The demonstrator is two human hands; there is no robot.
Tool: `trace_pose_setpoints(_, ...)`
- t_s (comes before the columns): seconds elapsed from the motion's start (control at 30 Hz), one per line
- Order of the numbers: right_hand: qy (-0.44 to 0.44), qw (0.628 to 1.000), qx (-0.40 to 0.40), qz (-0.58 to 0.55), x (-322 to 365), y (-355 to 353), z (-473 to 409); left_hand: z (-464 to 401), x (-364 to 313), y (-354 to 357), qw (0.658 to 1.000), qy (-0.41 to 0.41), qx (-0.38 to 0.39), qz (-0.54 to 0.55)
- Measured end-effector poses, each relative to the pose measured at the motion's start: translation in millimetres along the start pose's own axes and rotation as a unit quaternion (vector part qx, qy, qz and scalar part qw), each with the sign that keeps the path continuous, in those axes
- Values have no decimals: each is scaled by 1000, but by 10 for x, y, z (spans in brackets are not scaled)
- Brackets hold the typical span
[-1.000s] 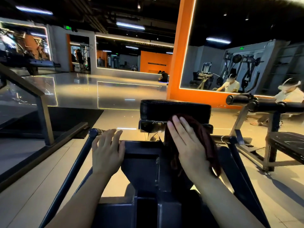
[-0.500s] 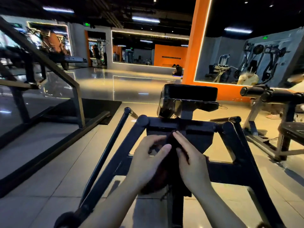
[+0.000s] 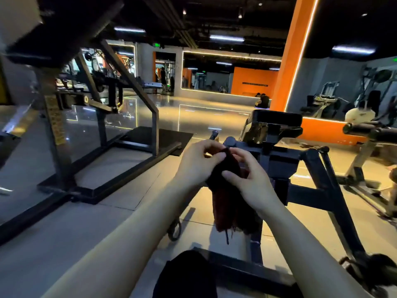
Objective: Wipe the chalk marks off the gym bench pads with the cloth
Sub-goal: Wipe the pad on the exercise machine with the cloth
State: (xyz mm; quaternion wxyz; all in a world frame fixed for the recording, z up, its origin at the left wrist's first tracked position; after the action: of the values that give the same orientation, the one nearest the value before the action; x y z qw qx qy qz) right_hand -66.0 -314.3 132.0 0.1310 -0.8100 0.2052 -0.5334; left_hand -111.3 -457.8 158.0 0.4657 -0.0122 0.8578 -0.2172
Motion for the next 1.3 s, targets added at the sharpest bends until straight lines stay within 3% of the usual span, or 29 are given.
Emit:
trace_pose_setpoints(0.1, 23, 989, 75, -126, 336, 197, 187, 284, -266, -410, 995, 36, 6, -97)
trace_pose_setpoints(0.27, 34, 979, 134, -151, 577, 659, 344, 762, -710, -1095, 960, 83, 9, -269)
trace_pose_setpoints(0.5, -45, 978, 197, -54, 988, 1490, 588, 1526, -916, -1876, 931, 38, -68, -356)
trace_pose_setpoints(0.67, -86, 981, 171, 22, 1095, 1868, 531, 1960, -738, -2414, 873, -28, -98, -477)
trace_pose_setpoints(0.83, -126, 947, 257, 143, 1044, 2198, 318, 2285, -227, -2809, 860, -131, -107, -481)
trace_pose_setpoints(1.0, -124, 919, 244, 284, 644, 2852, 26, 2384, 568, -3049, 840, -170, -151, -493)
trace_pose_setpoints(1.17, -88, 930, 256, 248, 375, 3258, -234, 2374, 1202, -3300, 825, -250, -148, -485)
trace_pose_setpoints(1.3, -62, 933, 262, 240, 338, 3472, -534, 2270, 1474, -3473, 849, -242, -146, -447)
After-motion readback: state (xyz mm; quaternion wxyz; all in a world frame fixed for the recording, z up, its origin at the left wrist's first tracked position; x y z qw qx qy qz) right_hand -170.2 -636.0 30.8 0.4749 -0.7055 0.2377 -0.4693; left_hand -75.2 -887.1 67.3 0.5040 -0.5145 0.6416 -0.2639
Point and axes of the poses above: each hand's wrist, its own z-axis away from the middle knuckle, its own y-axis out of the palm, x = y × z, the point moved 1 cm from there along -z, towards the middle knuckle, and after that the axes turned 5 degrees about x, right-handed, at the moved point
